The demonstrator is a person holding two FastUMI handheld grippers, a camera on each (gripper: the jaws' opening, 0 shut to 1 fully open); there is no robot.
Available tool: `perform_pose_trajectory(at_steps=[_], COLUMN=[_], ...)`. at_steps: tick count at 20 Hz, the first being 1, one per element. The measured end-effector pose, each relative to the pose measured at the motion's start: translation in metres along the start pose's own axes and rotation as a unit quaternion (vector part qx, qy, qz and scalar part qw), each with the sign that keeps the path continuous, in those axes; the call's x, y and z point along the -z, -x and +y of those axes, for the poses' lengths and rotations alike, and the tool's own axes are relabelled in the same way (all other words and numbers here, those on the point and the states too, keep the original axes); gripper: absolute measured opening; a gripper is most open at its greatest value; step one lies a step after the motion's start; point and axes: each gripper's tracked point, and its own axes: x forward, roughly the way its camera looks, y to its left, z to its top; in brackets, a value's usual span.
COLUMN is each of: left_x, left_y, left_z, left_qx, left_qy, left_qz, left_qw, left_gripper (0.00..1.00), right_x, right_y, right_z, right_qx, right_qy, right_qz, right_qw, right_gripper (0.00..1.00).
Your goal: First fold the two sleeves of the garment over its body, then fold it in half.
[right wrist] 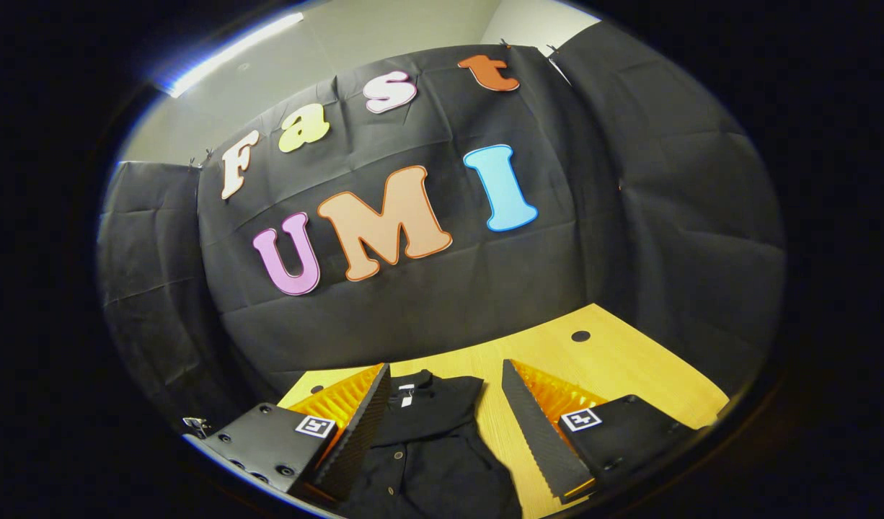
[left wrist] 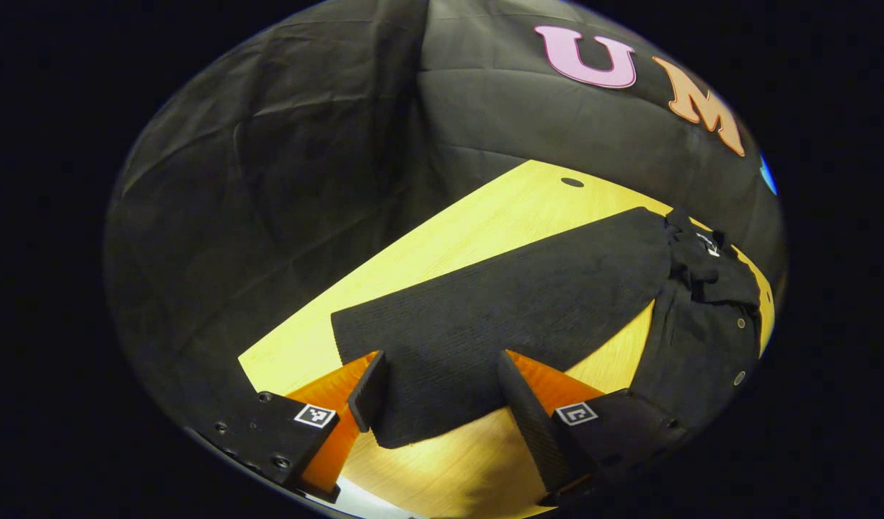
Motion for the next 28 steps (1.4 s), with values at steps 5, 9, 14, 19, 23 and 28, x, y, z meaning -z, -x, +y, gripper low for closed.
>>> perform_pose_trajectory(at_steps=[5,9,14,19,23,28], left_x=[0.0,-0.001,-0.002,-0.007,-0.04,-0.116], left_y=[0.005,0.0,0.001,0.004,0.016,0.044], left_z=[-0.006,-0.034,-0.036,-0.039,-0.051,-0.123], left_qx=[0.025,0.051,0.063,0.096,0.129,0.203], left_qy=[-0.009,-0.017,0.003,0.046,0.116,0.106], left_qz=[-0.001,0.017,0.021,0.047,0.037,-0.037], left_qw=[1.0,0.998,0.998,0.993,0.984,0.973], left_gripper=[0.72,0.25,0.0,0.0,0.0,0.0], right_x=[0.006,0.009,0.019,0.026,0.037,0.057], right_y=[0.001,0.006,0.014,0.022,0.029,0.038], right_z=[-0.004,-0.011,-0.025,-0.039,-0.047,-0.062], right_qx=[-0.002,0.007,0.022,0.034,0.038,0.046], right_qy=[-0.016,-0.009,-0.013,-0.018,-0.011,-0.015], right_qz=[0.005,0.004,0.011,0.012,0.019,0.039], right_qw=[1.0,1.0,1.0,0.999,0.999,0.998], right_gripper=[0.97,0.97,0.97,0.97,0.97,0.98])
